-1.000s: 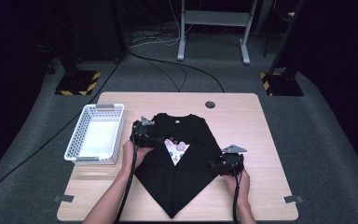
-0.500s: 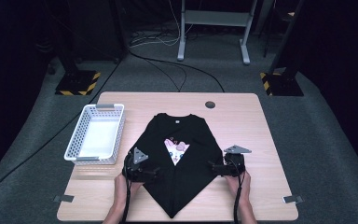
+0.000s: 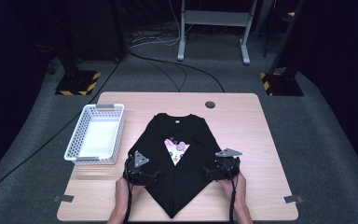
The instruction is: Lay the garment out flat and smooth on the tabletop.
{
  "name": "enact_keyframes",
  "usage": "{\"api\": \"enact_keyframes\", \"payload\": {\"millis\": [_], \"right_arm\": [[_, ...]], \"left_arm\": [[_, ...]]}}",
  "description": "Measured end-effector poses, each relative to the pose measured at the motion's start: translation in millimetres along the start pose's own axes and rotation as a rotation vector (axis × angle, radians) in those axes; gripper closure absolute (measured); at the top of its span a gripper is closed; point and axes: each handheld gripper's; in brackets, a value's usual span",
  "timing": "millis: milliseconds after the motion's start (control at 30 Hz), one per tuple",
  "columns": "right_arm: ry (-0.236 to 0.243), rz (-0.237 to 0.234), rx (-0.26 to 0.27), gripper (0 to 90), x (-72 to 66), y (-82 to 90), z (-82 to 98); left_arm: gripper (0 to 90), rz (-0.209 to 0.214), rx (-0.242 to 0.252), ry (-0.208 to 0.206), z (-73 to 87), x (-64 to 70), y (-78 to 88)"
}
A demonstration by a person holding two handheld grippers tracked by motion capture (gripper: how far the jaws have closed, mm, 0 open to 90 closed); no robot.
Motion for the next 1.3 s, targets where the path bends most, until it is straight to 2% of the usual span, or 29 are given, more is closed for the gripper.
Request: {"api": "enact_keyframes", "payload": {"millis": [67, 167, 300, 767, 867, 933, 967, 1000, 1033, 1100, 1167, 1233, 1267, 1300], "right_arm": [[0.011, -0.006, -0.019, 0.0, -7.5, -2.1, -0.4], [0.016, -0.003, -0.031, 0.0, -9.5, -5.7, -1.7], [0.024, -0.003, -0.037, 0.0, -7.0, -8.9, -3.4], [-0.004, 0.047, -0.03, 0.0, 12.1, -25.0, -14.7], [-0.01, 0.055, -0.05, 0.0, 14.2, -28.5, -19.1], [-0.01, 0.079, -0.068, 0.3, 12.2, -27.9, -23.1], [-0.008, 0.093, -0.056, 1.8, 8.1, -24.2, -25.9], [-0.008, 0.085, -0.023, 2.5, 2.3, -18.6, -29.3], [-0.004, 0.072, 0.005, 3.3, -5.2, -13.6, -33.6], [-0.002, 0.034, 0.027, 6.1, -23.9, -9.2, -42.4], [0.016, -0.027, 0.008, 9.5, -45.9, -14.9, -48.6], [0.047, -0.045, -0.028, 17.2, -66.8, -26.5, -51.8], [0.06, -0.052, -0.047, 19.5, -74.6, -33.0, -52.5], [0.07, -0.046, -0.064, 25.9, -80.5, -38.9, -52.7]], "left_arm": [[9.3, 0.0, 0.0, 0.0, 0.0, 0.0, 0.0], [9.3, -0.001, 0.001, 0.001, -0.4, -0.2, -0.7], [9.4, -0.006, 0.001, 0.001, -1.9, -0.4, -3.2], [9.5, -0.037, -0.001, 0.02, -12.9, -2.0, -20.9], [9.5, -0.043, 0.001, 0.026, -14.3, -2.3, -23.3], [9.6, -0.044, 0.001, 0.026, -14.3, -2.2, -23.2], [9.6, -0.044, 0.001, 0.026, -14.3, -2.3, -23.2], [9.6, -0.044, 0.001, 0.026, -14.3, -2.3, -23.3], [9.6, -0.044, 0.001, 0.026, -14.3, -2.3, -23.2], [9.6, -0.044, 0.001, 0.026, -14.3, -2.2, -23.2], [9.6, -0.044, 0.001, 0.026, -14.2, -2.2, -23.2], [9.7, -0.044, 0.002, 0.026, -14.2, -2.2, -23.1], [9.7, -0.044, 0.001, 0.025, -14.2, -2.2, -23.1], [9.7, -0.045, 0.001, 0.025, -14.2, -2.1, -23.0]]}}
Point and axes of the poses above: each handheld gripper's, and its own axes: y roughly backward along the jaws, z roughly out of its underside, x roughly to its right, and after that the axes turned 11 degrees about x, right-handed
